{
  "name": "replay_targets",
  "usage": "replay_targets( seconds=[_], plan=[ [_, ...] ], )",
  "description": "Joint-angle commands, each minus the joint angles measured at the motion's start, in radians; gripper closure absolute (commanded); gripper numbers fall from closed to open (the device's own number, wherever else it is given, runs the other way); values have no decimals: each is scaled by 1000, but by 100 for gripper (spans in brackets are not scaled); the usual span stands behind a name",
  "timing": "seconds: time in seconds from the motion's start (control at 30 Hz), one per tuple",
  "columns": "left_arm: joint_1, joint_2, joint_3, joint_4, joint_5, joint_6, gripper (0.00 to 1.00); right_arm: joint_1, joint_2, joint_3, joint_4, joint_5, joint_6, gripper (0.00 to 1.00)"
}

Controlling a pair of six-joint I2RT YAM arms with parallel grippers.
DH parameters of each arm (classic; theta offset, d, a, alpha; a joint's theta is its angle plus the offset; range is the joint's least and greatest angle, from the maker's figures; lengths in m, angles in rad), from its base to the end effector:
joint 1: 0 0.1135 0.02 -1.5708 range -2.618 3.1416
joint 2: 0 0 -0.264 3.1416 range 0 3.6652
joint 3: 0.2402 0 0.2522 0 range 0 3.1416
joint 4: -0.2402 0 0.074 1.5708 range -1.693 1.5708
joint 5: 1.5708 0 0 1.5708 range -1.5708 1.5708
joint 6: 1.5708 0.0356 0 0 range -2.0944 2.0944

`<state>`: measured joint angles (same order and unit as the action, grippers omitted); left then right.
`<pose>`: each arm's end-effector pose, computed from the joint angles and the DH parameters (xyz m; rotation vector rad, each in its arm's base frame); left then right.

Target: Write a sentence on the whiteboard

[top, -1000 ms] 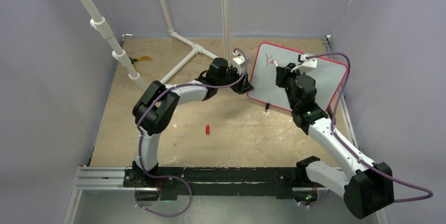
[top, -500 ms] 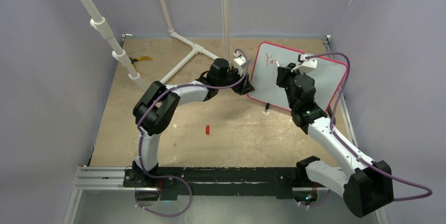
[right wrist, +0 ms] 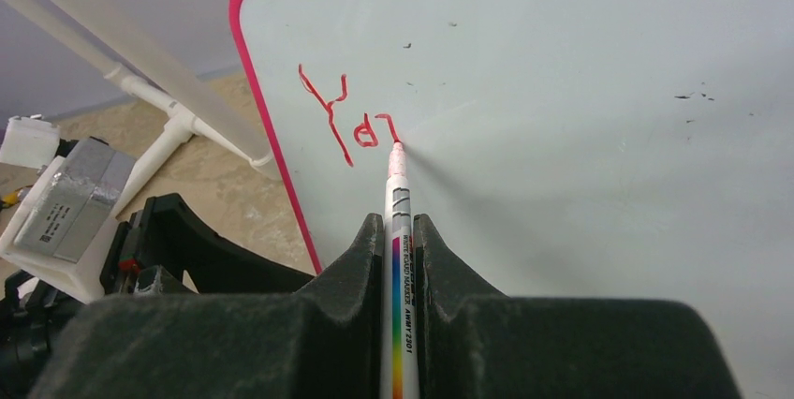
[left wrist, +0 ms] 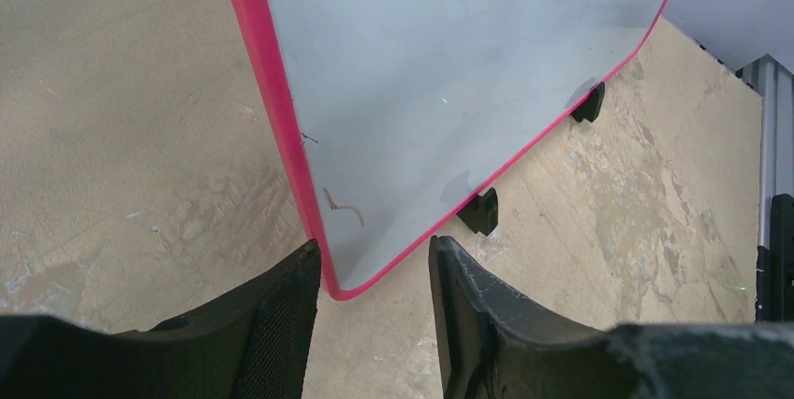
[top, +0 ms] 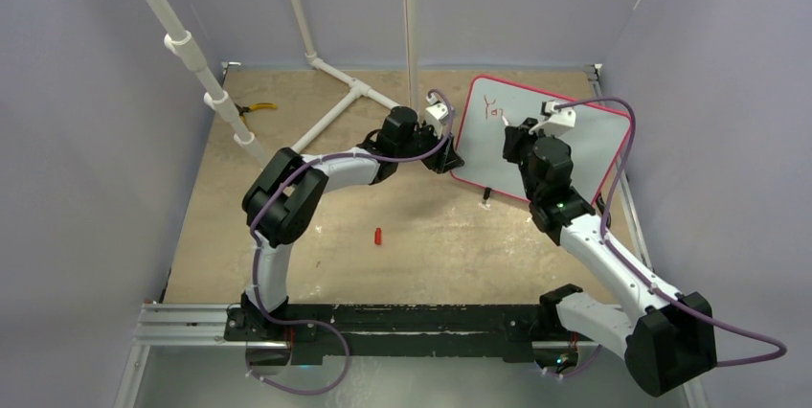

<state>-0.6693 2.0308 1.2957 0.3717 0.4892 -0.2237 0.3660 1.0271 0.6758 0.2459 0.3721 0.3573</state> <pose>0.3486 -0.2971 0.1928 0.7818 1.8844 -1.0514 0.2293 0.0740 0.3002 0.2724 1.6520 0.2349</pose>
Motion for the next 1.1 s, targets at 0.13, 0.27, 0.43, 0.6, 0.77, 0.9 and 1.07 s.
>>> replay_targets(
  seconds=[0.13,0.27,0.43,0.6,0.77,0.9,1.07],
  plan=[
    [-5,-25,18,20,-11,12,54,-3,-22,-5,-31,14,8,100],
    [-5,-30,17,18,-16,12,54,-4,-32,-2,-39,28,8,100],
    [-5,-38,16,16,-21,12,54,-2,-38,19,-36,46,-3,100],
    [-5,-45,14,15,-25,11,54,-2,-32,47,-21,57,-15,100],
    [-4,-53,13,12,-33,9,53,-2,-29,67,-7,62,-19,100],
    [-3,-56,12,12,-37,6,53,-3,-30,80,-2,69,-26,100],
    [-3,-60,10,12,-41,3,52,-3,-23,77,-7,69,-28,100]
  ],
)
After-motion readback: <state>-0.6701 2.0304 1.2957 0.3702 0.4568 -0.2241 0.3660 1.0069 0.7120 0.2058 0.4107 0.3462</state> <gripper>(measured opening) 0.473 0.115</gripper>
